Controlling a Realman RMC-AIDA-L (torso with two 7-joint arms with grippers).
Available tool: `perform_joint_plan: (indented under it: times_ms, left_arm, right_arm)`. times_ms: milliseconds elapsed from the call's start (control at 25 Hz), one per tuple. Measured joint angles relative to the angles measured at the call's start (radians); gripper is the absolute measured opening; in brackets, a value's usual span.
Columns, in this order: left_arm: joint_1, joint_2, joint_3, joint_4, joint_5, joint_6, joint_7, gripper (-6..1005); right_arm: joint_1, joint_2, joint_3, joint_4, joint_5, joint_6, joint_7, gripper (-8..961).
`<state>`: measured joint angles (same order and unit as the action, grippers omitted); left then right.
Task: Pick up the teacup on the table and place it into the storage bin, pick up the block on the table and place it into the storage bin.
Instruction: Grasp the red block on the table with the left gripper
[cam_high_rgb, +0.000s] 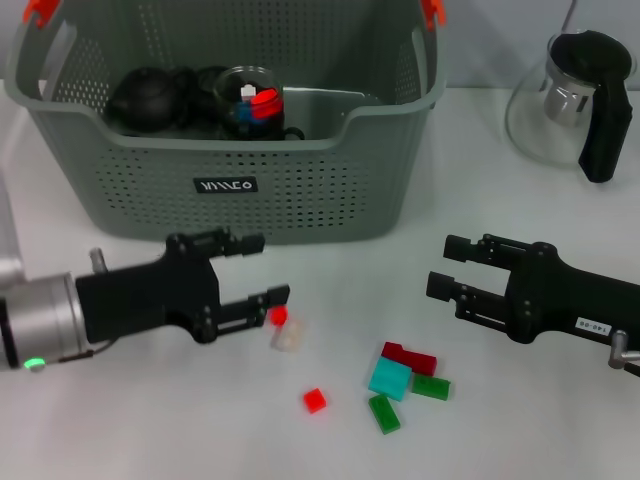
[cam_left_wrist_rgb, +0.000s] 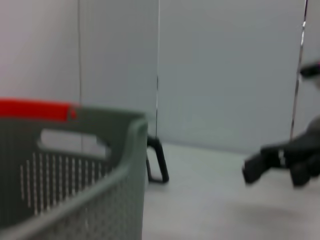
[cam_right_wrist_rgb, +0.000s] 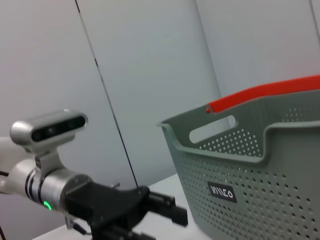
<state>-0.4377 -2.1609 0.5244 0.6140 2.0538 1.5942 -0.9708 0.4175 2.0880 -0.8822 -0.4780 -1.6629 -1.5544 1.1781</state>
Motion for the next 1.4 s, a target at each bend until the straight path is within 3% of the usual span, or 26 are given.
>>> perform_joint_plan:
  times_ms: [520, 1040, 1280, 1400]
  left_arm:
    - [-0.033, -0.008, 0.067, -0.144, 0.042, -0.279, 0.151, 617]
    - [-0.036, -0.01, 0.061, -0.153, 0.036, -0.349, 0.186, 586]
    - [-0.039, -0.01, 0.065, -0.181, 0.041, -0.384, 0.189, 367]
    - [-0.042, -0.01, 0.065, -0.194, 0.038, -0.385, 0.203, 353]
  right_arm:
    - [-0.024, -0.005, 0.002, 0.001, 0.001, -0.002, 0.001, 626]
    - [-0.025, -0.005, 0.002, 0.001, 0.0, -0.004, 0.003, 626]
    - [-0.028, -0.005, 0.002, 0.001, 0.0, -0.004, 0.003, 626]
    - [-0.029, -0.005, 0.002, 0.001, 0.0, -0.003, 0.003, 626]
